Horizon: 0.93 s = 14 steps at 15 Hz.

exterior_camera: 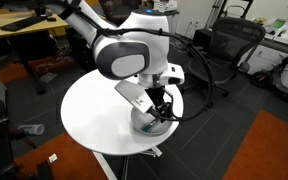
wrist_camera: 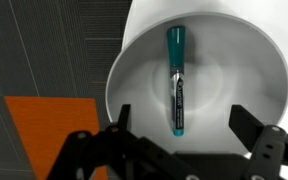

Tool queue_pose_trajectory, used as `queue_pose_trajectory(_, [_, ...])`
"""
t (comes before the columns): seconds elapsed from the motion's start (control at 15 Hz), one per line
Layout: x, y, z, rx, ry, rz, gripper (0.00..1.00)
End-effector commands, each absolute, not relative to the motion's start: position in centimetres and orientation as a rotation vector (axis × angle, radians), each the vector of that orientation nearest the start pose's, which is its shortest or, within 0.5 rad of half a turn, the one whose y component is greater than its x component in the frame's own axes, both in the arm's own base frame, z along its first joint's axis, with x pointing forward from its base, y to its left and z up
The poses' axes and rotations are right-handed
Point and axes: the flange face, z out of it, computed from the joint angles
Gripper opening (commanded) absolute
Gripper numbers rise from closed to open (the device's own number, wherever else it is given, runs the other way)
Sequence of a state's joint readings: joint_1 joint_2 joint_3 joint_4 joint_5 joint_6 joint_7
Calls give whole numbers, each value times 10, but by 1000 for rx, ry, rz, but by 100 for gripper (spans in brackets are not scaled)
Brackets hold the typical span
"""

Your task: Remove the marker from the bowl and put it on the table

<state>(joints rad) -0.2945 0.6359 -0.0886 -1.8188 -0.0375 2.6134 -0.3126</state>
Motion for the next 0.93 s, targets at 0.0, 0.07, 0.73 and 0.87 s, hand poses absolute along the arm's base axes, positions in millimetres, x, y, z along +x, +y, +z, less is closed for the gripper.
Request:
queue_pose_trajectory(0.0, [636,-248,195,-3225,13,-189,100])
queue_pose_trajectory(0.07, [639,-248,192,-3223,10,-181,100])
queue_pose_trajectory(0.73, [654,-243,162,-3190,-14,-41,100])
queue_pose_trajectory(0.87, [655,-243,157,-3190,-12,-24,100])
